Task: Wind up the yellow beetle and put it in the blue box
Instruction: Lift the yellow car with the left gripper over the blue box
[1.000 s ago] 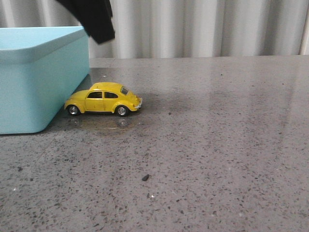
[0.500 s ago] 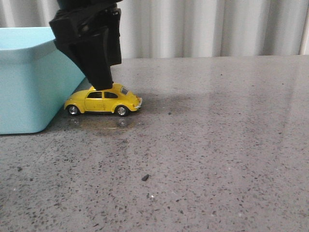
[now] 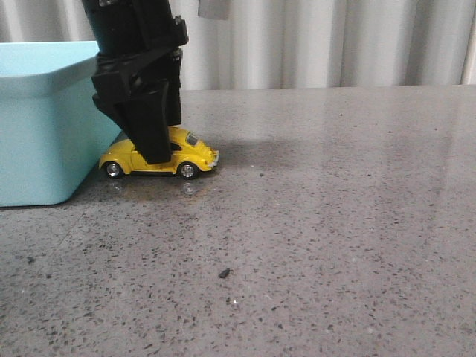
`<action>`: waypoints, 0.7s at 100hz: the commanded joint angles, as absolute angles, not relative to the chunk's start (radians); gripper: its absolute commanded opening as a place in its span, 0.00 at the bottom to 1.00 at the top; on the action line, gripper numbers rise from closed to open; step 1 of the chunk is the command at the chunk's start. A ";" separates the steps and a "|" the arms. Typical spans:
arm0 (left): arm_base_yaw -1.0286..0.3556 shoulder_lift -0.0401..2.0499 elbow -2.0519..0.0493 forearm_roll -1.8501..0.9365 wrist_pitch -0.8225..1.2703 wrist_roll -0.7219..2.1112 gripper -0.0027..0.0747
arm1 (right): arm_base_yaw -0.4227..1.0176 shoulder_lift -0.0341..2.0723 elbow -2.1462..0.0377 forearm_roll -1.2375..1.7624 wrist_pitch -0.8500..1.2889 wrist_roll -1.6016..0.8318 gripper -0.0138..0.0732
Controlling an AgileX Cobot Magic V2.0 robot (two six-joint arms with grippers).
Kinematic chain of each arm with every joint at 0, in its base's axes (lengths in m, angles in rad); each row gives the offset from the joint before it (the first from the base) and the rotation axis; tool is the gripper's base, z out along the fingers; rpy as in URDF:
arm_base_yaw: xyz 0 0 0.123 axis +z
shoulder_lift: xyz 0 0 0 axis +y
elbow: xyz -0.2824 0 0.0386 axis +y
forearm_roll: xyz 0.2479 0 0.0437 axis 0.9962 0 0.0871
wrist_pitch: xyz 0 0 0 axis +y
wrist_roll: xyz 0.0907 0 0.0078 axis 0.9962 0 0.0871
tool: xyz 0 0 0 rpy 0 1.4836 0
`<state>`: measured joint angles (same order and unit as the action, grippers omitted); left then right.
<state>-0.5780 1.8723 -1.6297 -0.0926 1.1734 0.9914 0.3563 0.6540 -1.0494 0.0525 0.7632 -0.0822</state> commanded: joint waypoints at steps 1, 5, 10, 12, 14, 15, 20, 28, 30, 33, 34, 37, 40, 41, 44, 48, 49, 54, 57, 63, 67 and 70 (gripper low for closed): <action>-0.574 1.839 -1.660 -0.112 1.161 0.989 0.72 | 0.357 0.655 -1.073 0.054 0.695 -0.086 0.11; -0.574 1.844 -1.660 -0.121 1.161 0.989 0.72 | 0.357 0.655 -1.073 0.054 0.695 -0.086 0.11; -0.574 1.849 -1.660 -0.139 1.163 0.989 0.72 | 0.357 0.655 -1.073 0.054 0.695 -0.086 0.11; -0.574 1.851 -1.660 -0.149 1.165 0.989 0.72 | 0.357 0.655 -1.073 0.054 0.695 -0.086 0.11; -0.574 1.853 -1.660 -0.158 1.167 0.989 0.71 | 0.357 0.655 -1.073 0.054 0.695 -0.086 0.11; -0.574 1.853 -1.660 -0.160 1.169 0.989 0.71 | 0.357 0.655 -1.073 0.054 0.695 -0.086 0.11; -0.574 1.857 -1.660 -0.173 1.178 0.989 0.70 | 0.357 0.655 -1.073 0.054 0.695 -0.086 0.11; -0.574 1.864 -1.660 -0.177 1.180 0.989 0.66 | 0.357 0.655 -1.073 0.054 0.695 -0.086 0.11; -0.574 1.864 -1.660 -0.177 1.180 0.989 0.64 | 0.357 0.655 -1.073 0.054 0.695 -0.086 0.11; -0.574 1.864 -1.660 -0.177 1.185 0.989 0.61 | 0.357 0.655 -1.073 0.054 0.695 -0.086 0.11; -0.574 1.864 -1.660 -0.177 1.187 0.989 0.59 | 0.357 0.655 -1.073 0.054 0.695 -0.086 0.11; -0.574 1.864 -1.660 -0.179 1.189 0.989 0.56 | 0.357 0.655 -1.073 0.054 0.695 -0.086 0.11; -0.574 1.864 -1.660 -0.179 1.192 0.989 0.52 | 0.357 0.655 -1.073 0.054 0.695 -0.086 0.11; -0.574 1.864 -1.660 -0.179 1.192 0.989 0.50 | 0.357 0.655 -1.073 0.054 0.695 -0.086 0.11; -0.574 1.864 -1.660 -0.179 1.194 0.989 0.45 | 0.357 0.655 -1.073 0.054 0.695 -0.086 0.11; -0.574 1.864 -1.660 -0.179 1.198 0.987 0.39 | 0.357 0.655 -1.073 0.054 0.695 -0.086 0.11; -0.574 1.864 -1.660 -0.179 1.201 0.987 0.37 | 0.357 0.655 -1.073 0.054 0.695 -0.086 0.11; -0.574 1.864 -1.660 -0.179 1.208 0.987 0.30 | 0.357 0.655 -1.073 0.054 0.697 -0.086 0.11; -0.574 1.864 -1.660 -0.181 1.210 0.987 0.25 | 0.357 0.655 -1.071 0.054 0.697 -0.086 0.11; -0.574 1.864 -1.660 -0.184 1.210 0.987 0.16 | 0.357 0.655 -1.071 0.054 0.698 -0.086 0.11; -0.574 1.864 -1.660 -0.186 1.212 0.987 0.11 | 0.357 0.655 -1.071 0.054 0.698 -0.086 0.11; -0.574 1.864 -1.660 -0.188 1.212 0.987 0.08 | 0.357 0.655 -1.071 0.054 0.700 -0.086 0.11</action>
